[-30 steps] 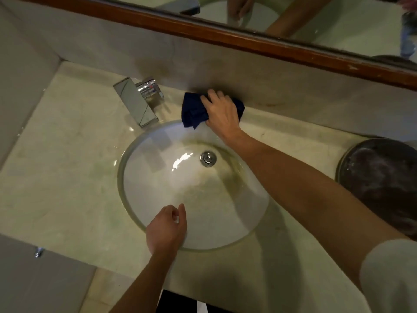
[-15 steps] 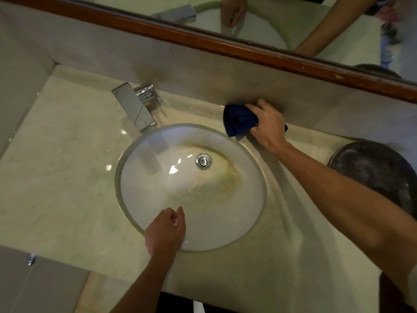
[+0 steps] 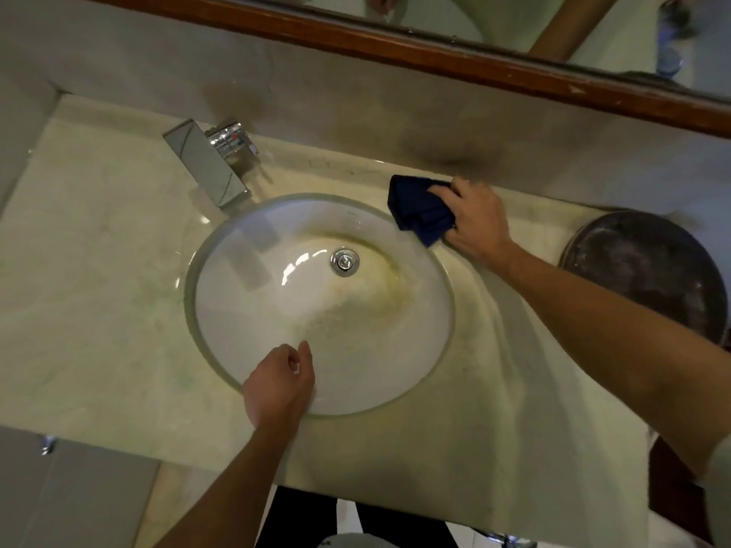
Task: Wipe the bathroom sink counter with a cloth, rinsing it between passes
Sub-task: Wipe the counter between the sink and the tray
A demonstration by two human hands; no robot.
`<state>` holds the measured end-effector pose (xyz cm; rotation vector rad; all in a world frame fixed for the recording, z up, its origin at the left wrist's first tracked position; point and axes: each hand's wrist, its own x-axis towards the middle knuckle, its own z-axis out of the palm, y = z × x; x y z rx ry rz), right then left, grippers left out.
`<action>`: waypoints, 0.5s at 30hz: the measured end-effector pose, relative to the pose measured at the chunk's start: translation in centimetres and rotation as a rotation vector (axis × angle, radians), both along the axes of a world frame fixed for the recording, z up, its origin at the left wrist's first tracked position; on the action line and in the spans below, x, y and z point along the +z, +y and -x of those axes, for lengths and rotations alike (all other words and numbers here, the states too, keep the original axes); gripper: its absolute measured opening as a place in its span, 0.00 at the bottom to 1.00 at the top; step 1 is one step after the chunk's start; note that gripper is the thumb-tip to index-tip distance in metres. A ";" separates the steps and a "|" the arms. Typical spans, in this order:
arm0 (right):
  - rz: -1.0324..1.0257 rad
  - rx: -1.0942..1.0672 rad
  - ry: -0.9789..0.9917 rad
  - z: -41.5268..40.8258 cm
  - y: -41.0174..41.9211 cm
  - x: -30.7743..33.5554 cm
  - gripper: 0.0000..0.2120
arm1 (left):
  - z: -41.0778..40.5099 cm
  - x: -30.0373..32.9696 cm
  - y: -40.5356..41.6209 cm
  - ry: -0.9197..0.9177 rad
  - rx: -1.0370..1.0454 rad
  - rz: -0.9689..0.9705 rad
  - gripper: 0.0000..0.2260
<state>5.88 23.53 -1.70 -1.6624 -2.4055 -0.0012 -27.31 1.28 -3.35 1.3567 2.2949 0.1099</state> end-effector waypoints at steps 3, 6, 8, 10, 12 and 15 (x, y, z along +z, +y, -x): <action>0.022 -0.004 0.044 -0.3 -5.6 0.1 0.23 | 0.0 0.2 -0.1 -0.007 -0.011 0.003 0.21; 0.155 0.017 0.063 -0.2 -9.7 1.2 0.23 | 0.0 0.4 0.0 -0.024 -0.020 0.006 0.22; 0.270 -0.033 0.142 -0.5 -10.2 2.7 0.24 | 0.0 0.7 -0.1 -0.030 -0.024 0.012 0.22; 0.290 -0.126 0.314 -1.7 -9.3 4.3 0.25 | -0.1 0.8 -0.1 -0.033 -0.022 0.006 0.22; 0.189 -0.183 0.375 -3.5 -7.2 5.8 0.25 | -0.1 0.8 -0.1 -0.041 -0.011 -0.012 0.23; 0.111 -0.123 0.137 -6.0 -3.5 6.7 0.24 | -0.1 0.5 -0.1 -0.032 -0.018 -0.021 0.23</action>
